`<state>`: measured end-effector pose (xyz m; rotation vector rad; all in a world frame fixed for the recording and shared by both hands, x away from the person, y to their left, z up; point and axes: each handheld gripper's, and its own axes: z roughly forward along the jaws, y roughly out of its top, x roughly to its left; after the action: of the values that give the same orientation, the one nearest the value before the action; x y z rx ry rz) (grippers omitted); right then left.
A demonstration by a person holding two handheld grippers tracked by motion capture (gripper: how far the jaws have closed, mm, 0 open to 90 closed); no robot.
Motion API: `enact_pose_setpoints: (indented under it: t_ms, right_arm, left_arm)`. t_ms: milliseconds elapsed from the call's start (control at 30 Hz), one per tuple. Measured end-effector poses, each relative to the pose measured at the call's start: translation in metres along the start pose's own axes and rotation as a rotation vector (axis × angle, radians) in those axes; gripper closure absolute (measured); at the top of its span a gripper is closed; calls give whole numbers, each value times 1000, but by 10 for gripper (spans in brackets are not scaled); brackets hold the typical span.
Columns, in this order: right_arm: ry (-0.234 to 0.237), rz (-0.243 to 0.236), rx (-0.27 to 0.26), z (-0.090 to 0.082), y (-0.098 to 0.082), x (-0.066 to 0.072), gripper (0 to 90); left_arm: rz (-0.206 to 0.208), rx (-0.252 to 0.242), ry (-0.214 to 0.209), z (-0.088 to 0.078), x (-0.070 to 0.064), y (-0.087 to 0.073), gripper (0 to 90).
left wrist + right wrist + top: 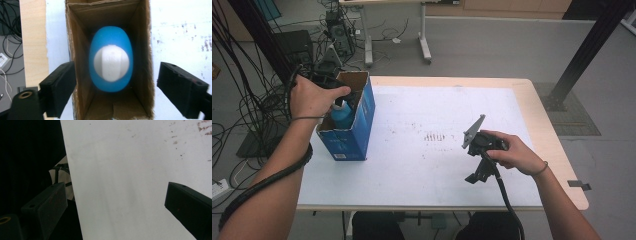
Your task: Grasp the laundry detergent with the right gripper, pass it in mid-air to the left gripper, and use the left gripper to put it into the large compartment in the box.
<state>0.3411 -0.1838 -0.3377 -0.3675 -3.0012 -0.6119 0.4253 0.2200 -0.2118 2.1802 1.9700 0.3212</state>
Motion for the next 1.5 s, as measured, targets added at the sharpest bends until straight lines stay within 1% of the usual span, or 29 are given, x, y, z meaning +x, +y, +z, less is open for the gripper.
enact_pose_setpoints:
  t_ms: [67, 200, 267, 367, 433, 600, 733, 800, 900, 967, 1100, 1167, 1233, 1333, 1367, 1500]
  right_arm:
    - [4, 2, -1, -1, 0, 0, 42]
    - [-6, -1, -2, -3, 0, 0, 41]
    - [-8, 0, -1, -4, 0, 0, 42]
    - [-8, 1, -5, -5, 0, -1, 41]
    - [-6, 2, -6, -4, 0, -1, 41]
    - [-4, 4, -6, -5, 1, -1, 41]
    - [-8, 6, -5, -6, 1, -2, 41]
    - [-5, 10, -2, -6, 1, -2, 43]
    - [-12, 10, -3, -8, 2, -4, 42]
    - [-13, 15, -10, -9, 2, -5, 42]
    - [-17, 19, 0, -11, 3, -4, 43]
    - [-22, 19, 1, -12, 3, -4, 43]
    - [-18, 22, -4, -13, 3, -3, 43]
    - [-17, 24, 3, -12, 3, -3, 43]
    - [-16, 23, 5, -12, 3, -2, 43]
    - [-18, 30, -1, -12, 1, 0, 43]
  left_arm:
    - [2, -3, -2, -4, -2, 0, 131]
    - [10, 3, -10, -11, -5, 1, 100]
    - [13, -3, -21, -16, -7, 2, 88]
    - [21, 4, -17, -21, -12, 4, 71]
    - [33, 9, -16, -24, -15, 5, 70]
    - [62, 16, -23, -30, -28, 8, 67]
    - [89, 18, -48, -35, -38, 11, 58]
    - [104, 30, -61, -36, -44, 13, 56]
    - [123, 36, -61, -38, -53, 15, 51]
    - [132, 38, -74, -40, -58, 16, 51]
    - [163, 41, -94, -40, -71, 18, 51]
    - [182, 41, -87, -38, -79, 19, 54]
    - [195, 38, -88, -36, -86, 20, 56]
    - [212, 30, -87, -32, -95, 21, 56]
    - [214, 36, -94, -31, -99, 21, 56]
    - [228, 31, -105, -29, -109, 25, 57]
